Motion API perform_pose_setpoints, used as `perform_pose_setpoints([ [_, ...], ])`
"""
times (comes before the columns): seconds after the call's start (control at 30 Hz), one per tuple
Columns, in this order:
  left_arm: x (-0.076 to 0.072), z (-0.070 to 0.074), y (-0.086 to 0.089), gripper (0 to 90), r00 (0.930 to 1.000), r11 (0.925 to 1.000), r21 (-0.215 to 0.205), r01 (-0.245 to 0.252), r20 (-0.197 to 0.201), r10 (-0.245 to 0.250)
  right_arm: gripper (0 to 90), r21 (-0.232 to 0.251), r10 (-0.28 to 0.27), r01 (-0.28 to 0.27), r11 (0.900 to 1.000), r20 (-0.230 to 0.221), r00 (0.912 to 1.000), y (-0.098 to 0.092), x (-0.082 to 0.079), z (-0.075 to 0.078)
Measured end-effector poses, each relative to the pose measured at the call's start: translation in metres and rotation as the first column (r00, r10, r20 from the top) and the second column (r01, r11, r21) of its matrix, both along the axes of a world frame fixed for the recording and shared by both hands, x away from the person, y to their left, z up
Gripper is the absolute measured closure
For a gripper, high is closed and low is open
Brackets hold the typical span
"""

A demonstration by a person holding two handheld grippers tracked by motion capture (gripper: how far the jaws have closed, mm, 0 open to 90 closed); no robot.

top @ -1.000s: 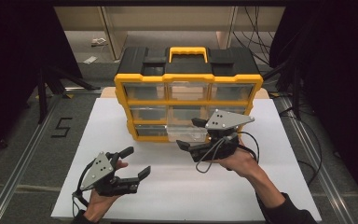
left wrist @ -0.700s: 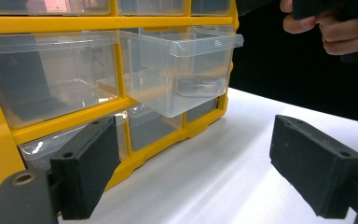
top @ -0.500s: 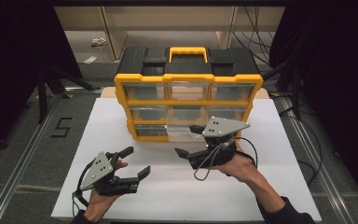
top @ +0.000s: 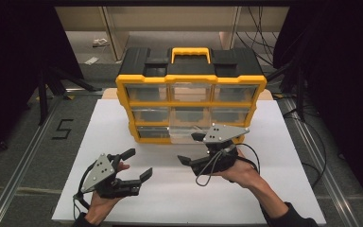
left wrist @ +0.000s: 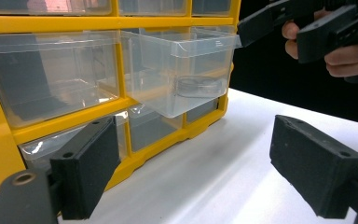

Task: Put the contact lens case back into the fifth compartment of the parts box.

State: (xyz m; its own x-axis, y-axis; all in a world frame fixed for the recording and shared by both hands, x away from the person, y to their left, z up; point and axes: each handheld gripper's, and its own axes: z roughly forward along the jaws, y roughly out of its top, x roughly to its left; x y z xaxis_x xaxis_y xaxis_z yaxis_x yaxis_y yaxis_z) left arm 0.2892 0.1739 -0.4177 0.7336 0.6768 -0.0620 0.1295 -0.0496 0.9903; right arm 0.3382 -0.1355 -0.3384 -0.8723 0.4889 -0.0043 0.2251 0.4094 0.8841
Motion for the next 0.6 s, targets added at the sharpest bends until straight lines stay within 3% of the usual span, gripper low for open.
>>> perform_pose_setpoints([
  [0.6, 0.001, 0.000, 0.000, 15.2, 1.0000, 1.0000, -0.004, 0.001, -0.002, -0.001, 22.2, -0.031, 0.007, -0.008, 0.999, -0.042, 0.9991, 0.001, 0.002, -0.018],
])
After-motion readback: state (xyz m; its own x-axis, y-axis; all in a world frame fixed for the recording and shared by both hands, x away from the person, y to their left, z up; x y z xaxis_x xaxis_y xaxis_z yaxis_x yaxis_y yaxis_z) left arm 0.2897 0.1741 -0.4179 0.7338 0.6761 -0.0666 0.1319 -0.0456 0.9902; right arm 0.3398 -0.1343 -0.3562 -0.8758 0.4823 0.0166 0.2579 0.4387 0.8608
